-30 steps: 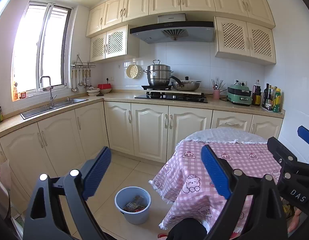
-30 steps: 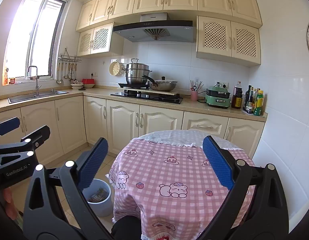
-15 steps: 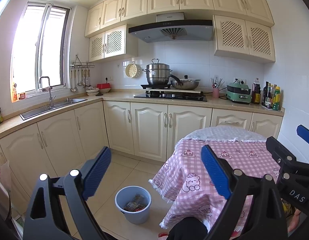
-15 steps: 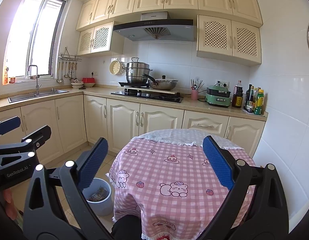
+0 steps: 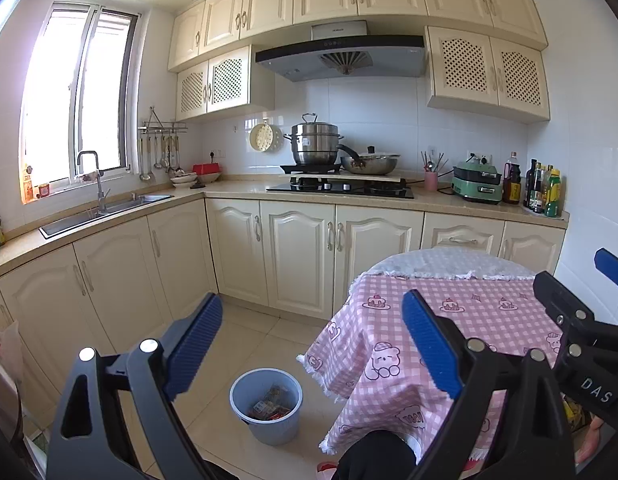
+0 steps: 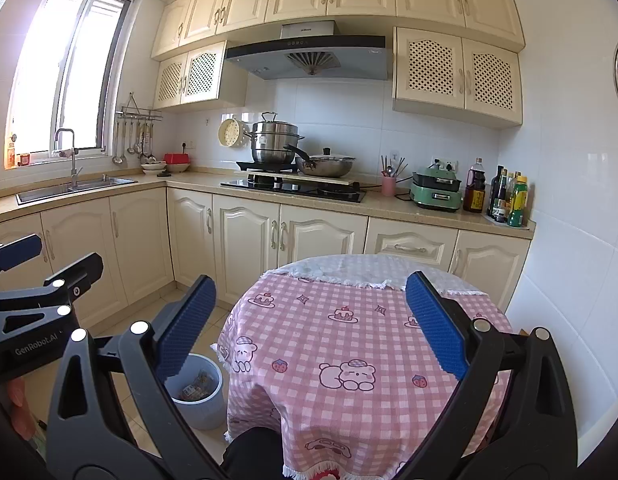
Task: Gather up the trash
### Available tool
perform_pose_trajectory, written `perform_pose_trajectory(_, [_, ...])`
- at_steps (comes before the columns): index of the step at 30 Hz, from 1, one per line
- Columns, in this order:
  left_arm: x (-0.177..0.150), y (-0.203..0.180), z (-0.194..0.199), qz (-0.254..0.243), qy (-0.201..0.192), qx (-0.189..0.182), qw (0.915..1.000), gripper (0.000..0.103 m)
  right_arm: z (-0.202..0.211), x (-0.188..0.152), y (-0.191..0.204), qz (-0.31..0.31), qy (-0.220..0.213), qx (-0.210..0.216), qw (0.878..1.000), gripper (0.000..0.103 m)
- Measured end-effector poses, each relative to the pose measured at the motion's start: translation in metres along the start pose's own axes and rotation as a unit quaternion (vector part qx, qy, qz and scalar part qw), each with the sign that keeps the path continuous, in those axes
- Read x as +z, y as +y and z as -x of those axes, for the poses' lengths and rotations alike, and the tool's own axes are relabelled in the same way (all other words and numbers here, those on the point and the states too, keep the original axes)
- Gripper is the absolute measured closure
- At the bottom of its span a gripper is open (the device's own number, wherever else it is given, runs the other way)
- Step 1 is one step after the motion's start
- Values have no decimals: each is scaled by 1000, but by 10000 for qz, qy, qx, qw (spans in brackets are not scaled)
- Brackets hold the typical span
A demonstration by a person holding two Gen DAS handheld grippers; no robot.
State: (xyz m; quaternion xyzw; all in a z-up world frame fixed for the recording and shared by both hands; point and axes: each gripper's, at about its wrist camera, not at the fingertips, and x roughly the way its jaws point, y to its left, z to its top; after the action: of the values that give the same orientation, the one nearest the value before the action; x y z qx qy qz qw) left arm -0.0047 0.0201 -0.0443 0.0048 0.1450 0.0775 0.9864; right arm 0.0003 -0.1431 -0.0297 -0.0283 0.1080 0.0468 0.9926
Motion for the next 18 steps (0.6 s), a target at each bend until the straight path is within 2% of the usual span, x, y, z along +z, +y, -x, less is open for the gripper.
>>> perform_pose_trajectory(18, [-1,-5,-4,-42,84,-7,10000,14,0,-5,0,-24,62,1,10000,9])
